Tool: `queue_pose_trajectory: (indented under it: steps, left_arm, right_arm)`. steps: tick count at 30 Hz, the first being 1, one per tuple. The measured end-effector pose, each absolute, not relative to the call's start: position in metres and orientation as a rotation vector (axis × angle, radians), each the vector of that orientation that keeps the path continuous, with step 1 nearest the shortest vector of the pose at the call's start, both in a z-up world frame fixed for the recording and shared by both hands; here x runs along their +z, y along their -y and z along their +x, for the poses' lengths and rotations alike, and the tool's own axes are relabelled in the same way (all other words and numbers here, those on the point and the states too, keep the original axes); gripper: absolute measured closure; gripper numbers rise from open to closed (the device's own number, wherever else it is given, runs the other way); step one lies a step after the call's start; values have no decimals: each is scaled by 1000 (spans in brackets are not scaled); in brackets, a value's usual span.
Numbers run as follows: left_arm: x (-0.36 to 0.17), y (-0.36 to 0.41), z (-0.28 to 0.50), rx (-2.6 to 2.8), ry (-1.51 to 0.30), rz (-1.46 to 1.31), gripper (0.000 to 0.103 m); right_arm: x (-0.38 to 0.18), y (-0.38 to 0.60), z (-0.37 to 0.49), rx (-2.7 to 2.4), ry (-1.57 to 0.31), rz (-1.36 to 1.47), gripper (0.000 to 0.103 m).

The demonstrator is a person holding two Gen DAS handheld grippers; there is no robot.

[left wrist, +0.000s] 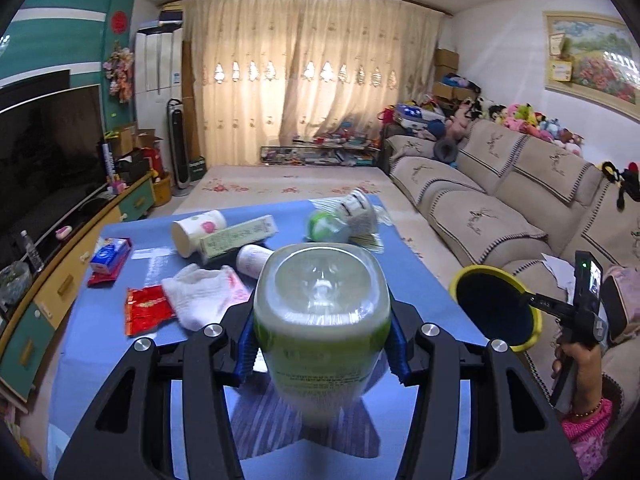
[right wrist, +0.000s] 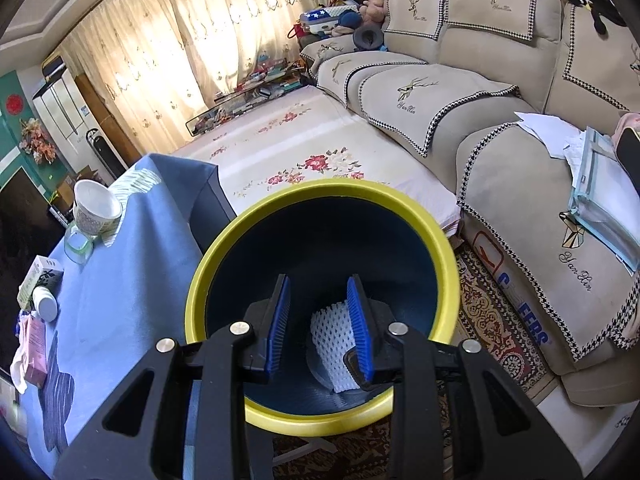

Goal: Collect trash
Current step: 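Carry the bottle over the bin and open the left tool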

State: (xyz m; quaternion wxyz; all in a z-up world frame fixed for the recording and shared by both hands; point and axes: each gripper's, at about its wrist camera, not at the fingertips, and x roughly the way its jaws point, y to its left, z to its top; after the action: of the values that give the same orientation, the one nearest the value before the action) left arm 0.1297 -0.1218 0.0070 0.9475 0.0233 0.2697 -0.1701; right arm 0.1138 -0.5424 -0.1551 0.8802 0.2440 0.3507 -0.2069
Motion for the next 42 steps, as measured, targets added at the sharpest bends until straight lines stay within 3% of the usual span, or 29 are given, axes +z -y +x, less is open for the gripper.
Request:
queue_pose_trajectory:
  steps: [24, 42]
  left_arm:
    - [-11, 329, 186, -716, -643, 138, 52]
    - [-73, 472, 213, -834, -726, 235, 52]
  right_arm:
    - [-161, 603, 65, -500, -675, 604, 74]
    - [-175, 623, 54, -525, -687, 642, 74]
